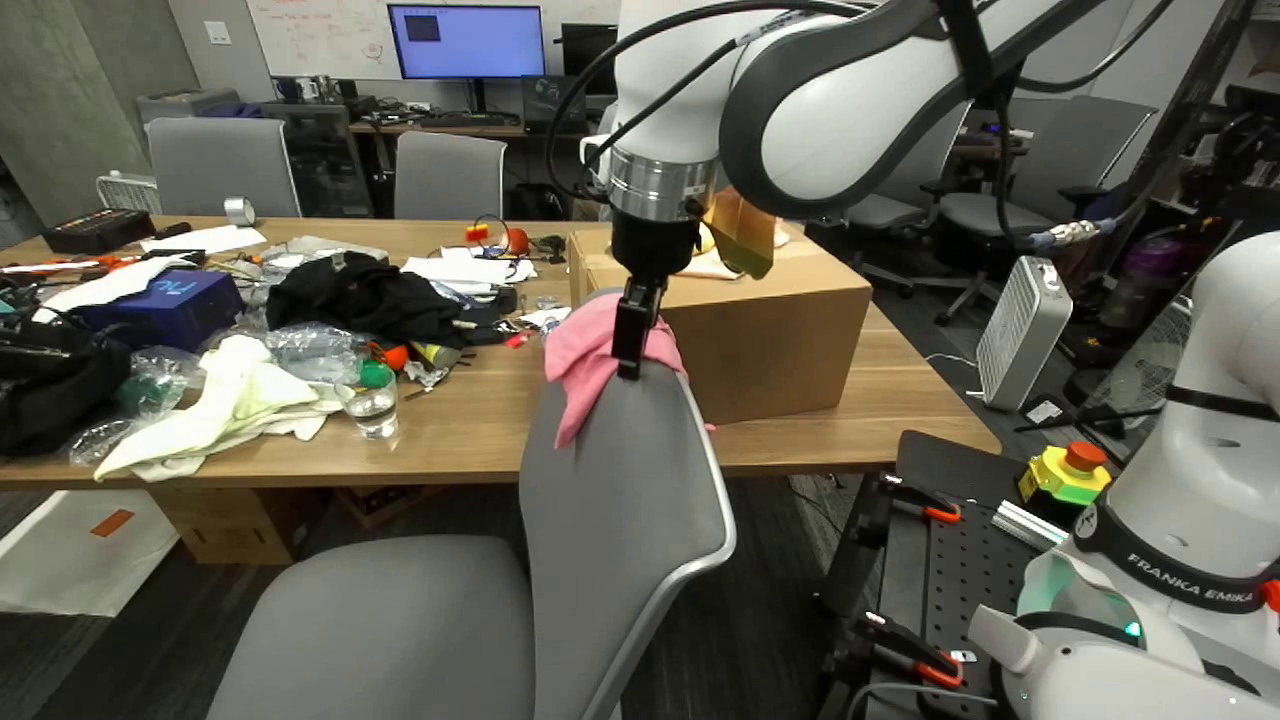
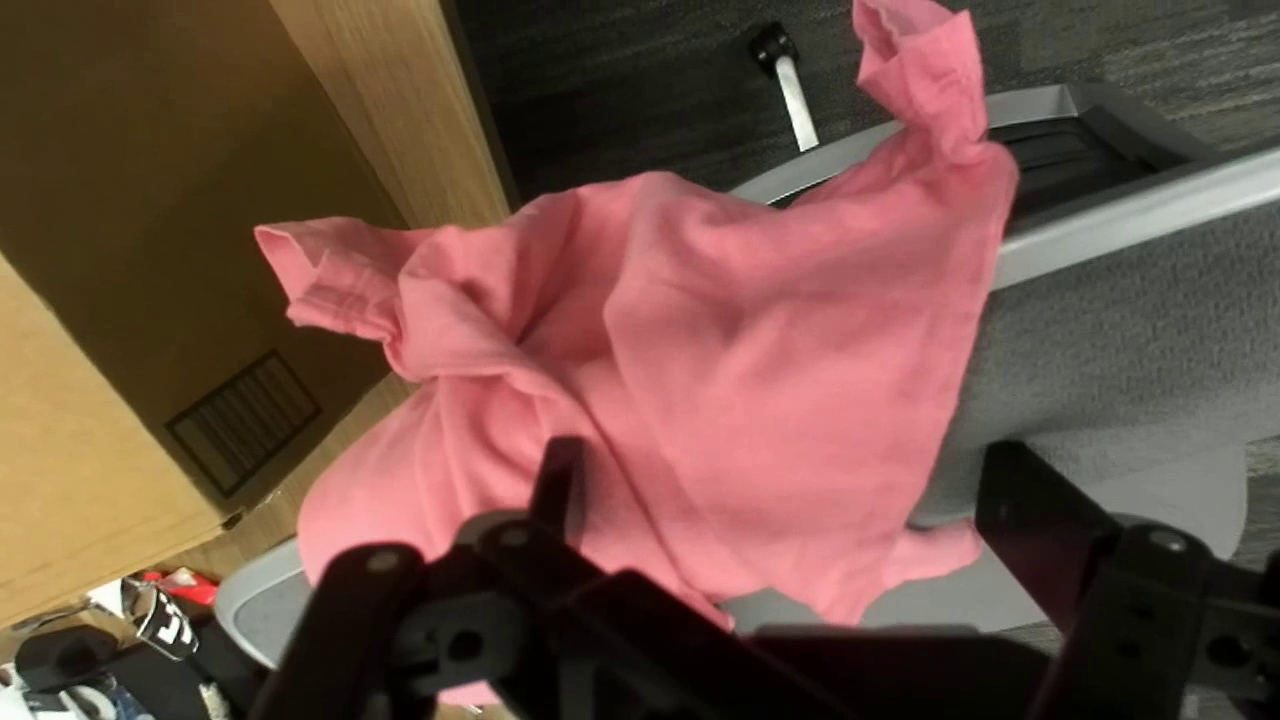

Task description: Move the clothes from the head rest to the box

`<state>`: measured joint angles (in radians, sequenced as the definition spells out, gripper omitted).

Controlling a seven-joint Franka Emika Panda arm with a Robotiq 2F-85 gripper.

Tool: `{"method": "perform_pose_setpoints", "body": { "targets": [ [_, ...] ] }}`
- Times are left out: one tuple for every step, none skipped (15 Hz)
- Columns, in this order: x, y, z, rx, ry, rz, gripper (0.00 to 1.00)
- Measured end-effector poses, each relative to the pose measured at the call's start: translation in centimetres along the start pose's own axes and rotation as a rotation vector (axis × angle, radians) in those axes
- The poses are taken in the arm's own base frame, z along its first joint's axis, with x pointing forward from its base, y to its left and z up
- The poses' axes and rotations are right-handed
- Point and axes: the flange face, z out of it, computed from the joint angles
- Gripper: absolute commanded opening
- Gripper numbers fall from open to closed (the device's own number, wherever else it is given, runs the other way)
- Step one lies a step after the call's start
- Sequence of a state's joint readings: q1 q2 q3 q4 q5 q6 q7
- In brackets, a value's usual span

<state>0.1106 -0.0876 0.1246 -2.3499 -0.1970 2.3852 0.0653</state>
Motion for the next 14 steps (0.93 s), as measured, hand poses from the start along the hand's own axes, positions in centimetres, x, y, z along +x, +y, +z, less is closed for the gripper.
{"method": "perform_pose_setpoints", "body": {
  "targets": [
    [0.0, 0.0, 0.0, 0.000, -0.001, 0.002, 1.00],
    [0.0, 0.1, 0.1, 0.000, -0.001, 0.004, 0.79],
    [0.0, 0.1, 0.1, 0.000, -0.001, 0.006, 0.73],
    [0.0, 0.1, 0.1, 0.000, 0.000, 0.008, 0.67],
    [0.1, 0.1, 0.0, 0.000, 0.003, 0.010, 0.58],
    [0.2, 0.2, -0.2, 0.000, 0.007, 0.013, 0.51],
    [0.3, 0.3, -0.2, 0.000, 0.010, 0.016, 0.44],
    [0.3, 0.5, -0.3, -0.001, 0.014, 0.019, 0.36],
    [0.4, 0.6, -0.4, -0.002, 0.018, 0.022, 0.29],
    [0.4, 0.8, -0.4, -0.003, 0.022, 0.024, 0.21],
    [0.5, 0.9, -0.5, -0.005, 0.025, 0.025, 0.14],
    [0.5, 1.1, -0.5, -0.008, 0.029, 0.025, 0.07],
    [0.5, 1.3, -0.5, -0.012, 0.032, 0.024, 0.01],
    [0.6, 1.4, -0.5, -0.016, 0.036, 0.023, 0.00]
  ]
}}
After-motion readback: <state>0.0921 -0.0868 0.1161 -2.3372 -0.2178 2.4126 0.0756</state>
